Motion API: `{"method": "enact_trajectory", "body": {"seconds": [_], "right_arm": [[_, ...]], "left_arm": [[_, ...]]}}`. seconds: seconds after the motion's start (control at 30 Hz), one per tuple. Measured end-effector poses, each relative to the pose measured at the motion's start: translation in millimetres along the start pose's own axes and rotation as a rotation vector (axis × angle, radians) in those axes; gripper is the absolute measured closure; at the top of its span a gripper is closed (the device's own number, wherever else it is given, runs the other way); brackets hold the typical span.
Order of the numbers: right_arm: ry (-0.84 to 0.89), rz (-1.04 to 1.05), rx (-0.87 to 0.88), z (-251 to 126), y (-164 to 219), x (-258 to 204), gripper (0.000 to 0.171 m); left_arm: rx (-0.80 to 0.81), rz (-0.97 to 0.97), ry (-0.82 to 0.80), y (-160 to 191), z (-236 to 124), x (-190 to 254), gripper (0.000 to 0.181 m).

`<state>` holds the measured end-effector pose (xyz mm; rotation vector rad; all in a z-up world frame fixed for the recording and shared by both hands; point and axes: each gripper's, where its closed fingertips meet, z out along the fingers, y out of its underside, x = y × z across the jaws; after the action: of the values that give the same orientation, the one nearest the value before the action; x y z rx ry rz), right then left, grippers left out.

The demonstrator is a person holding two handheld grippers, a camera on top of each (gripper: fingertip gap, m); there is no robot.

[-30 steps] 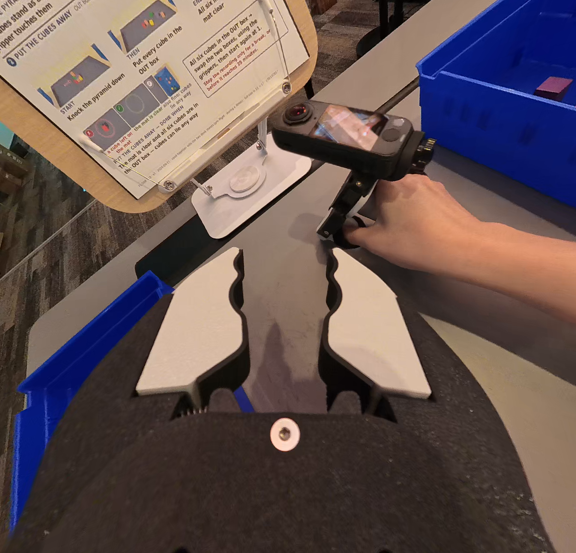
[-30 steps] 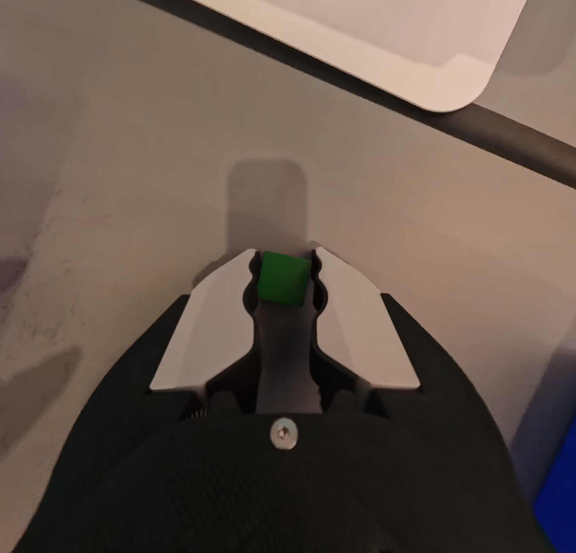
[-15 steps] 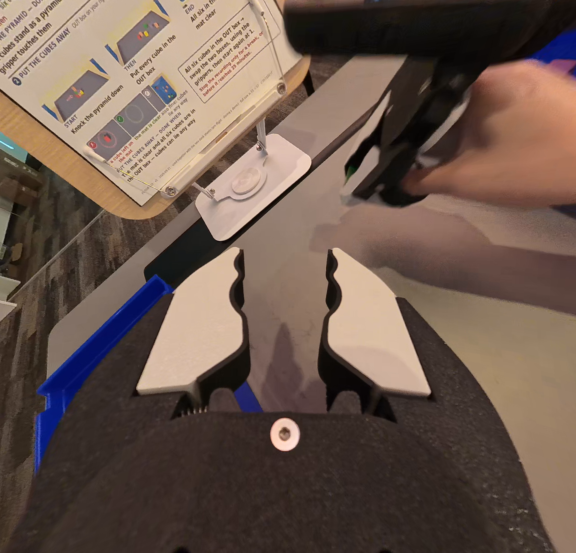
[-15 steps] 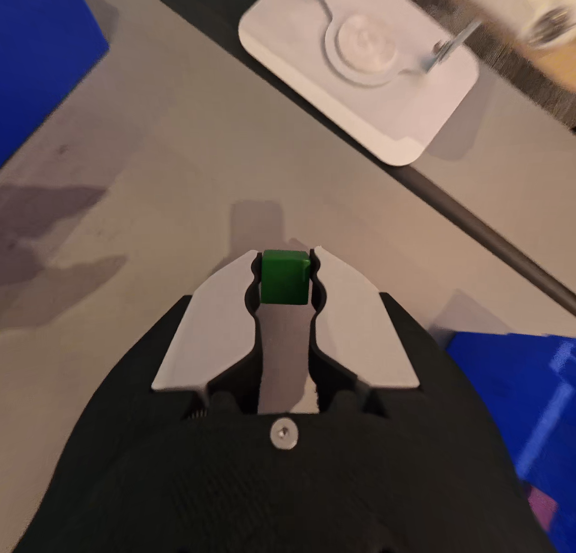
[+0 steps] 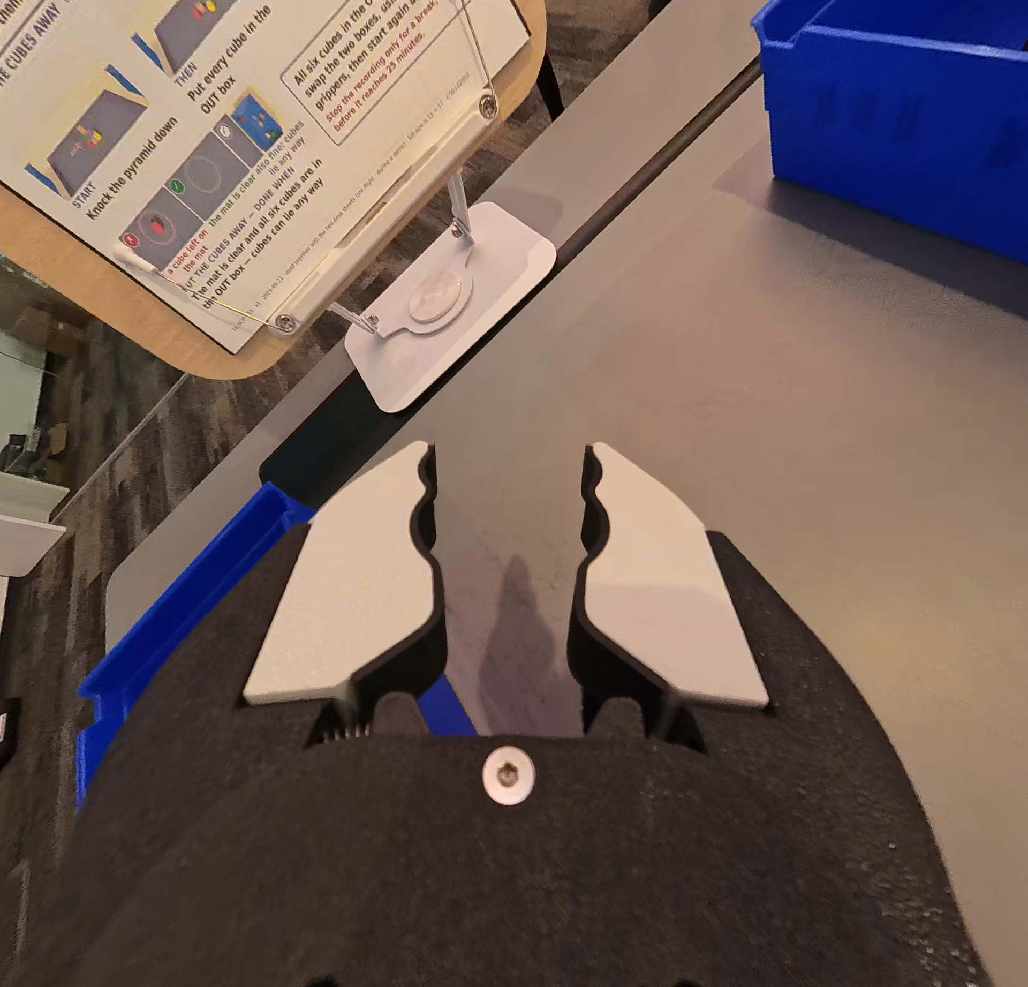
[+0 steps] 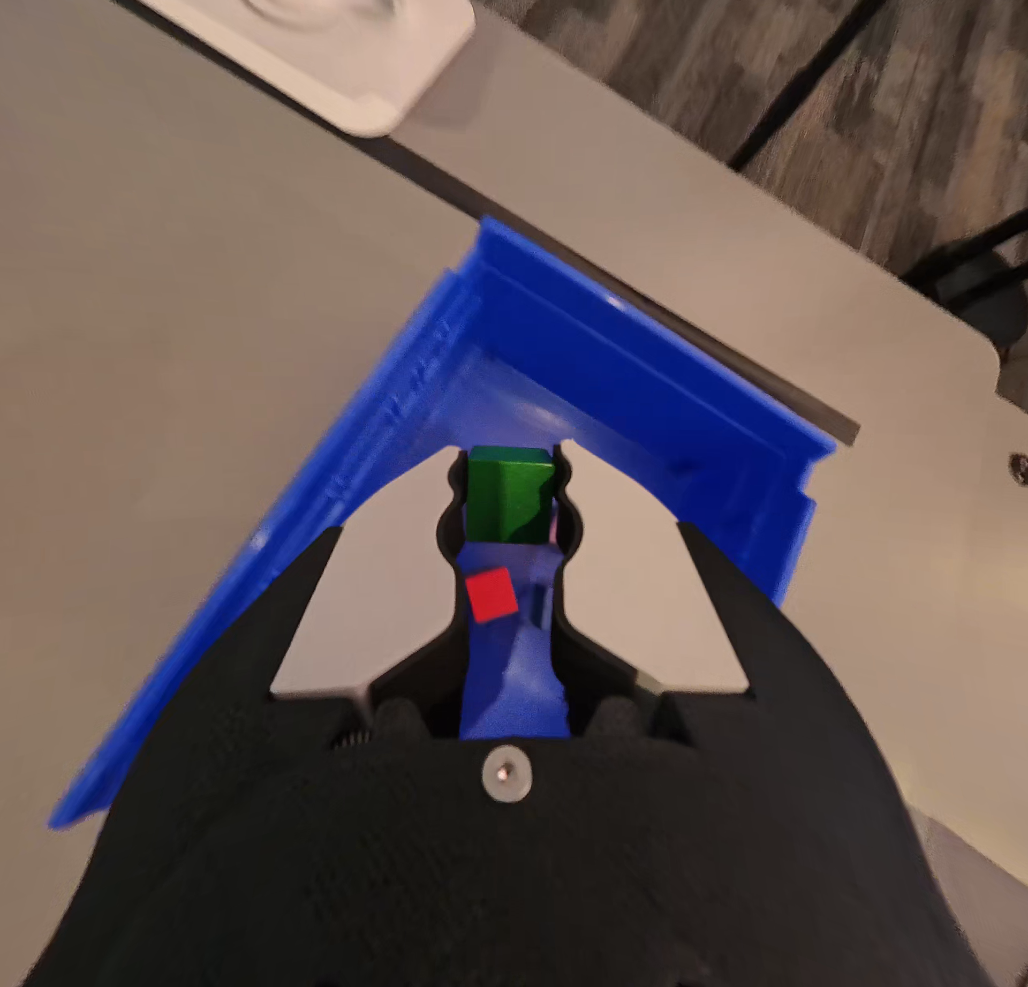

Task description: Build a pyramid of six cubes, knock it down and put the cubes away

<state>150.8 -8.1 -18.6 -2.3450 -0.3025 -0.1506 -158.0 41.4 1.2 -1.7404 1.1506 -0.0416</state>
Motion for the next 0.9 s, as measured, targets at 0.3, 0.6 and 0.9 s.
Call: {"method": "enact_trajectory", "body": {"seconds": [0.3, 0.6, 0.9], "right_arm": [[-0.325, -0.006, -0.227, 19.4, 69.6, -16.7, 0.14], [-0.347, -0.112, -0.38, 66.4, 83.1, -49.0, 0.141], [-0.339, -0.102, -0.428, 80.8, 89.4, -53.8, 0.139]], "left_arm": [[-0.019, 0.018, 0.003, 3.8, 4.9, 3.8, 0.132], [-0.033, 0.05, 0.002, 5.7, 7.7, 9.4, 0.133], [-0.036, 0.05, 0.009, 6.4, 7.3, 9.1, 0.133]]}}
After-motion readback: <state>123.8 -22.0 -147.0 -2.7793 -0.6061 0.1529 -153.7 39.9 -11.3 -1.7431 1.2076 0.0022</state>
